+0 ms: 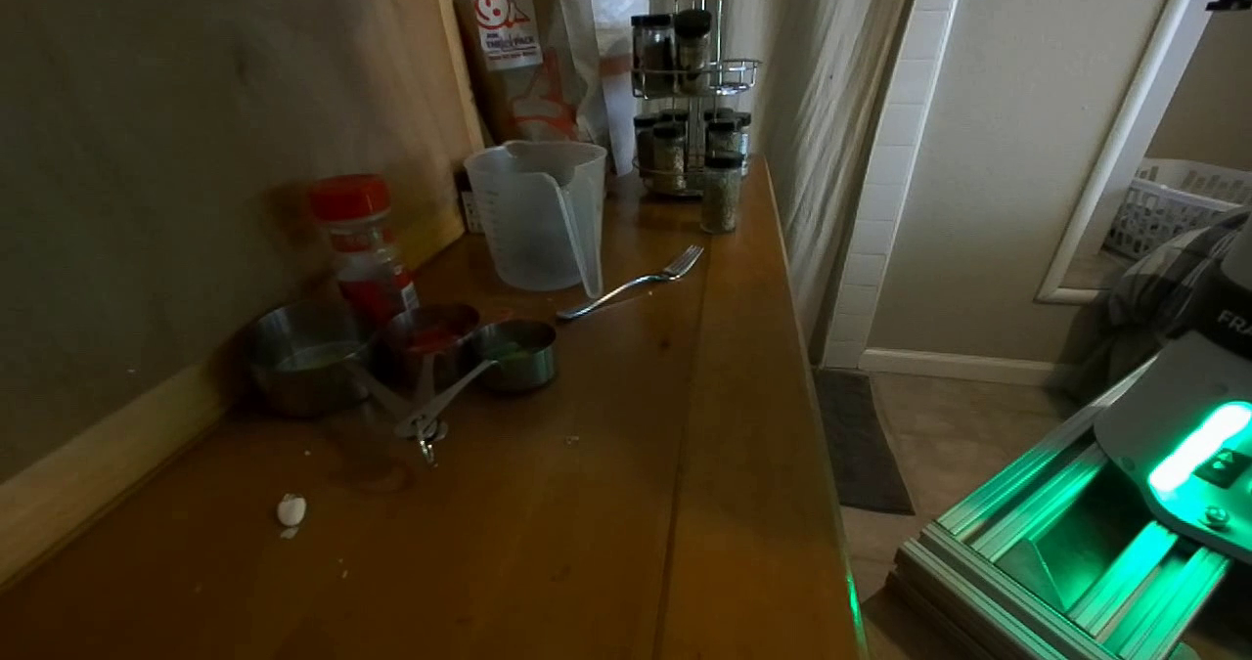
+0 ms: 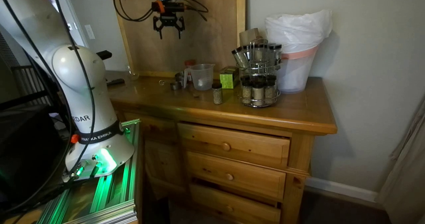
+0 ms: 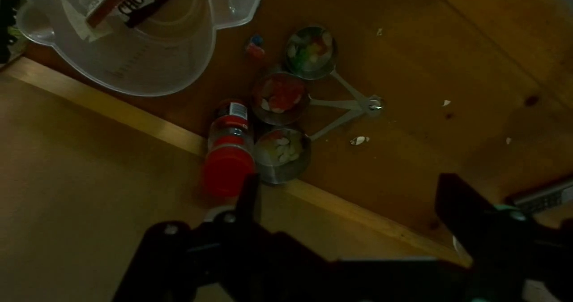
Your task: Put the bottle into the jar
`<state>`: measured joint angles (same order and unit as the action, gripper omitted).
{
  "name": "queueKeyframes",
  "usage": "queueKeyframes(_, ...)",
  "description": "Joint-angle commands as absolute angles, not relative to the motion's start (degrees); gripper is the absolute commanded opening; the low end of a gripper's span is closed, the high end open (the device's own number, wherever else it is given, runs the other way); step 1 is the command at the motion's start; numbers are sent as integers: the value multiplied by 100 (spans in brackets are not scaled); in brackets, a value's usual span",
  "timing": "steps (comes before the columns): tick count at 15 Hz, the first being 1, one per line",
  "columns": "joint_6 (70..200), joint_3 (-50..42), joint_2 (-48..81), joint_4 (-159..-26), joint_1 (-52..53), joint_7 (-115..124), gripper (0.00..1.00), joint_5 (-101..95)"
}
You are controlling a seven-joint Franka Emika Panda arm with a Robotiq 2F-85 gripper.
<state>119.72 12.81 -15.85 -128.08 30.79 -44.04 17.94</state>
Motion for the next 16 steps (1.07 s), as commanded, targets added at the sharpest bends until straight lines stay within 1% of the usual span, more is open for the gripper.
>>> queueKeyframes(1,12741,1636,-1498,-13026,2830,-3504,100,1929)
queueKeyframes(4,13933,2027,-1196,-13289,2811,-2368,100,1648)
queueKeyframes(7,14613,2411,-798,-13398,2768,-1372,100,999)
queueKeyframes(12,15037,2558,-147,-13392,2623,-174,100,-161)
queueKeyframes(16,15563,2474,342,-13225,2576,-82,100,-593)
